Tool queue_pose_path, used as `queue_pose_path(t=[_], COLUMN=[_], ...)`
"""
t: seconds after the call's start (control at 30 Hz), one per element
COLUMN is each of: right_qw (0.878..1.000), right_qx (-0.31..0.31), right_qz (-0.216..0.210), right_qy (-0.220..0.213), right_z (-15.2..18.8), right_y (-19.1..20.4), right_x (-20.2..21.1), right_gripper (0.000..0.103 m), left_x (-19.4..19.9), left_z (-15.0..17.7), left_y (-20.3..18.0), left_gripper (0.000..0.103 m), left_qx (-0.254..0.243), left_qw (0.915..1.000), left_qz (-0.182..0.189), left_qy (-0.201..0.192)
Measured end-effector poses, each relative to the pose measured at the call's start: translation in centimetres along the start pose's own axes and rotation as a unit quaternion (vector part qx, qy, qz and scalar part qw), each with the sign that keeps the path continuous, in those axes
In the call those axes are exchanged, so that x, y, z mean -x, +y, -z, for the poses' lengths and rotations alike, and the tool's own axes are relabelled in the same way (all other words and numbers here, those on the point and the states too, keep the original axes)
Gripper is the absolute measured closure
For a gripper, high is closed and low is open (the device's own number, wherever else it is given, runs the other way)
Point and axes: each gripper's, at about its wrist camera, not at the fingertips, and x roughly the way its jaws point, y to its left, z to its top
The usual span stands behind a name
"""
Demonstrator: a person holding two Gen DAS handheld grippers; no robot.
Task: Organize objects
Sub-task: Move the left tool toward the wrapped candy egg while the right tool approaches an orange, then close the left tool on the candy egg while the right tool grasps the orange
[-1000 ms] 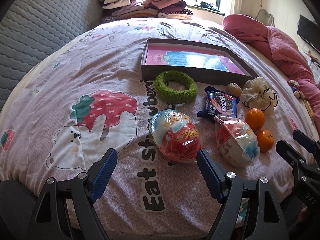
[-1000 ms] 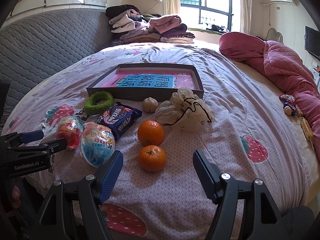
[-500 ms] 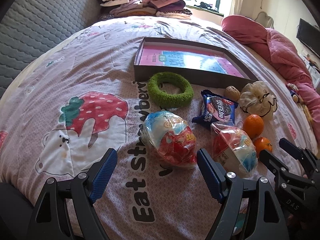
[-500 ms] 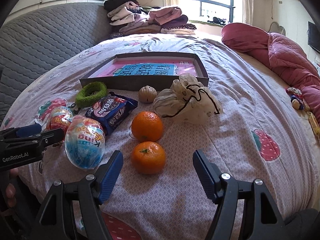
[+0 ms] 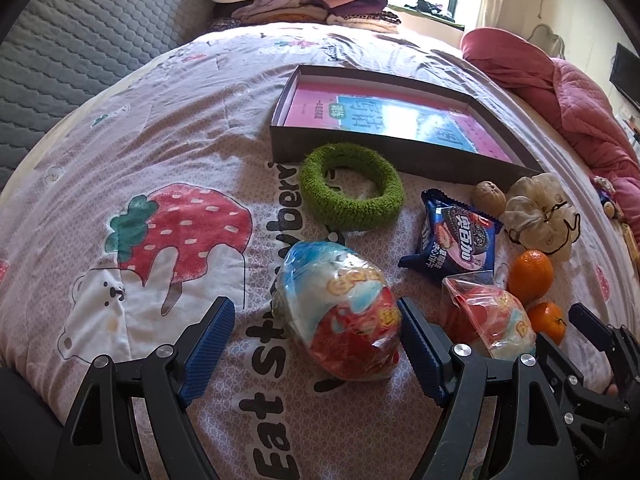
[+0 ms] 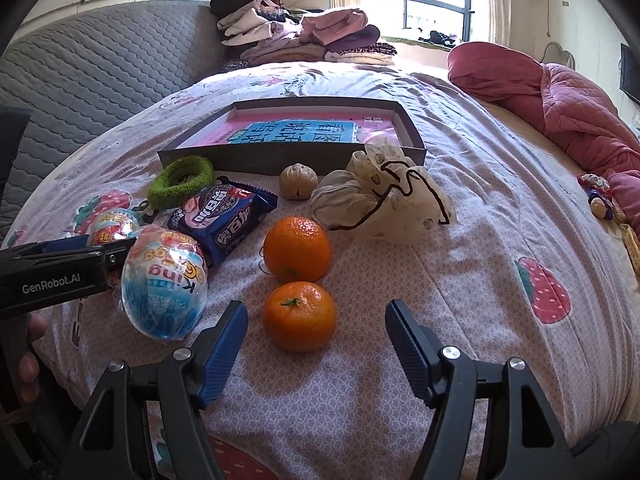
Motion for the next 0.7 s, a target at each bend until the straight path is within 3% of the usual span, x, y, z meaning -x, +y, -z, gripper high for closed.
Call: queue_pose_path(t=[0.23,0.4,0.5,0.7], right_qw=[1.000,1.000,1.000,1.000], right_qx=[0.002,0.015,0.018,0.014], right_qz=[-0.005,-0.010,-0.013,-0.018], right_qy=[0.000,0.004,0.005,0.001], right_z=[-0.02,0.19,0.31,0.39], right_y=[0.07,0.54,0.64,0.45], right_x=[-0.37,-0.59,-0.65,-0.51], right_gripper=[0.049,0.061,0.063,0.064], left_x=[-0.76,-1.09,-1.07,-0.77], left_z=[-0.19,-0.11,-0.07,0.25], left_y=[0.41,0.61,0.57,0.46], left_gripper=[0.022,0.035,0.046,0.046], left_qx=[0.004,0.001,-0.005,-0.021], left_qw=[1.0000,1.0000,1.0000,0.9996], left_qz=[-0.004,0.003,0.007,0.016], left_qy=[-0.002,0.005,-0.001,-0.010])
